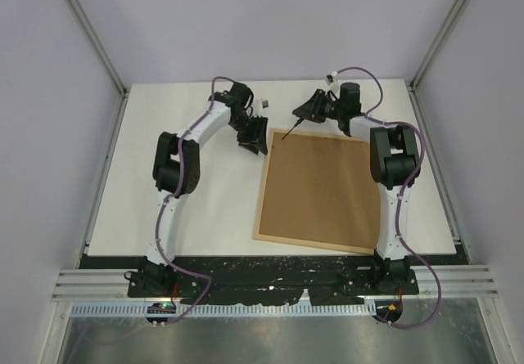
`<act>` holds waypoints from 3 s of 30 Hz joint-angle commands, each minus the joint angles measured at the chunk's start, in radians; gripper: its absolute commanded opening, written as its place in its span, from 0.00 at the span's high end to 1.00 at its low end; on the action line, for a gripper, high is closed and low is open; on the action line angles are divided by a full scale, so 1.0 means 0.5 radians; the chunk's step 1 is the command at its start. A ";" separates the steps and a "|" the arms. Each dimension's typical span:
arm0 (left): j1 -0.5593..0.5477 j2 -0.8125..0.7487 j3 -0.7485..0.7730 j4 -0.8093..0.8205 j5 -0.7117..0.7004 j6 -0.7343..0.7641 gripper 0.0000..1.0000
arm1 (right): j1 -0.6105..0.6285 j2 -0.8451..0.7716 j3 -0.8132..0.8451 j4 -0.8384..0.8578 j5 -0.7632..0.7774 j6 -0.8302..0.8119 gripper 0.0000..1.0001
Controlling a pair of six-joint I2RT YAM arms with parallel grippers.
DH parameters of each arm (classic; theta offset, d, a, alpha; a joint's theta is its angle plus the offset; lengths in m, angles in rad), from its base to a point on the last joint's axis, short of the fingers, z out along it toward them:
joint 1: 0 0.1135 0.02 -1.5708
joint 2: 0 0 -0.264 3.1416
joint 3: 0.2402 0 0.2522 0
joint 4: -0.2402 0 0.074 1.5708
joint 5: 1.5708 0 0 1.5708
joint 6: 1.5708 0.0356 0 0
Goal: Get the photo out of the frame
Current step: Release the photo frame item from the photo frame.
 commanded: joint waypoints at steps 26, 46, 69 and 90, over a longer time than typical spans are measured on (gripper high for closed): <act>-0.158 0.056 -0.062 -0.116 -0.352 -0.052 0.66 | 0.081 0.319 -0.017 0.907 -0.441 0.352 0.92; -0.256 0.056 -0.071 -0.113 -0.336 -0.085 0.63 | 0.028 0.316 0.066 1.109 -0.490 0.581 0.92; -0.265 0.031 -0.133 -0.082 -0.302 -0.116 0.67 | 0.117 0.457 0.235 0.667 -0.432 0.302 0.92; -0.269 0.025 -0.151 -0.079 -0.278 -0.141 0.66 | 0.314 0.252 0.017 0.555 -0.239 0.560 0.92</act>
